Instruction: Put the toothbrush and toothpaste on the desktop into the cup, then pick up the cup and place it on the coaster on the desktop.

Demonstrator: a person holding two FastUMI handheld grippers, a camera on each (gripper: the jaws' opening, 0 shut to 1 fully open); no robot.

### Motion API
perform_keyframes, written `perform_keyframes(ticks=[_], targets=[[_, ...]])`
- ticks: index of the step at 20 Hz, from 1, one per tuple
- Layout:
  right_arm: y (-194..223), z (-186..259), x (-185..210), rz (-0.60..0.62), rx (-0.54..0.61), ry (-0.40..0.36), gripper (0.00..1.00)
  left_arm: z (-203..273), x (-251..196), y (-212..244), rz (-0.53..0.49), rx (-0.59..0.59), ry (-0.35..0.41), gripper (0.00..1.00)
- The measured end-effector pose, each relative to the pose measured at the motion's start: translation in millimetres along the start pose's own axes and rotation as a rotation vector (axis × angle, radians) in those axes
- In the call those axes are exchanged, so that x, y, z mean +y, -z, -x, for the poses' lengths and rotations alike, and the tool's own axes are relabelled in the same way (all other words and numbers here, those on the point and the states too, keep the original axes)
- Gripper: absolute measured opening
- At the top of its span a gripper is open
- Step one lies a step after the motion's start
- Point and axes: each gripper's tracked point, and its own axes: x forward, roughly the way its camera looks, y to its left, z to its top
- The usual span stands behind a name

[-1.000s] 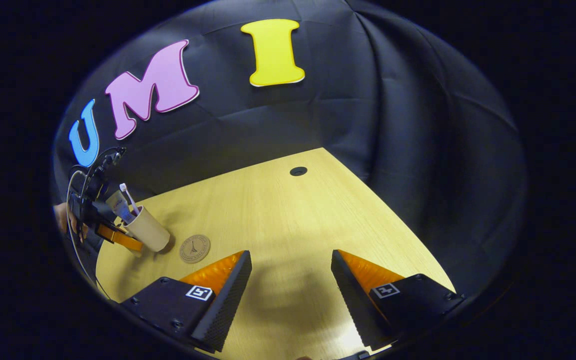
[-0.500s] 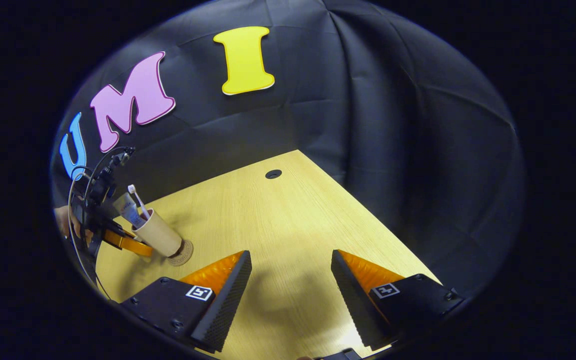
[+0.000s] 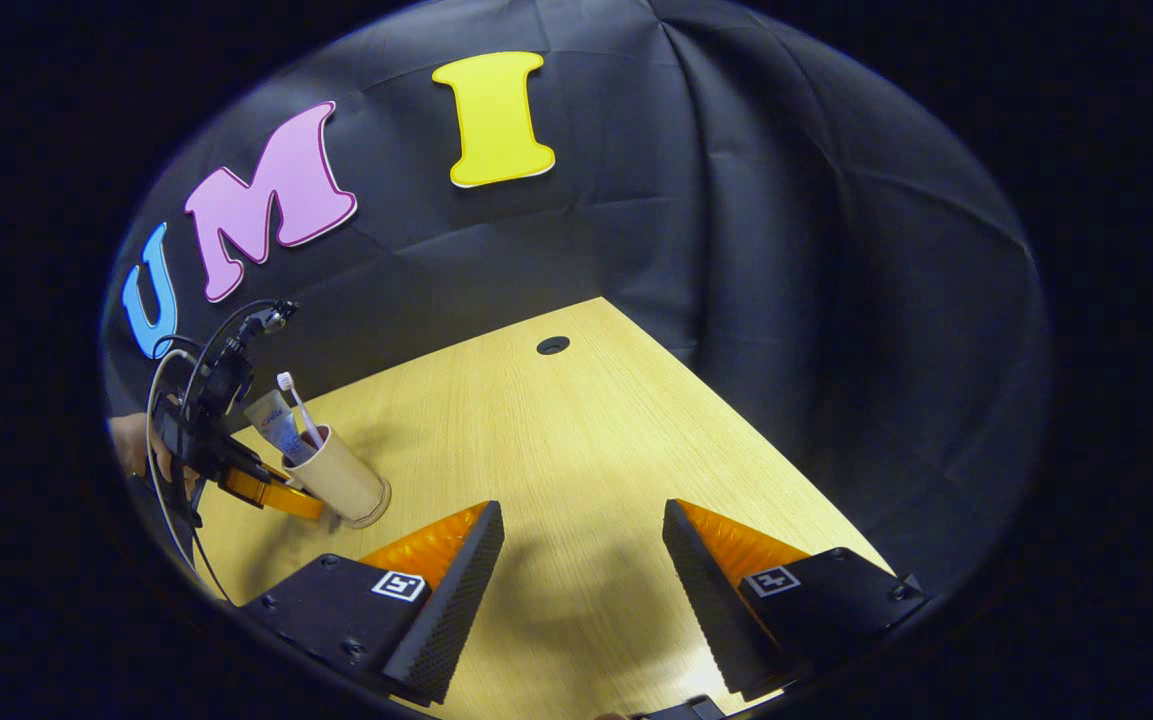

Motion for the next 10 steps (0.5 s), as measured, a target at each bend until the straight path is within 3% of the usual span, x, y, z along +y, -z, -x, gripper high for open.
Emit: perform_keyframes(ticks=[4,5,7,8,10], targets=[[-0.3,2.7,-3.8,0.002,-0.001,0.019,0.99,3.9,5.0,-2.9,0.008,-0.022,-0.027,0.32],[-0.4,4.7,-3.6,0.003,-0.005,0.021,0.99,6.6,7.0,-4.4,0.009,-0.039,-0.034,0.42],[0.2,10.9,-2.6,0.009,-0.009,0.025,0.99,18.5,8.2,-6.7,0.03,-0.083,-0.035,0.53],[1.6,13.8,-0.5,0.013,-0.009,0.025,0.99,26.6,7.1,-5.7,0.044,-0.104,-0.029,0.71],[0.1,22.0,8.2,0.022,-0.009,0.017,0.99,47.7,5.6,-1.8,0.068,-0.16,-0.016,0.87]])
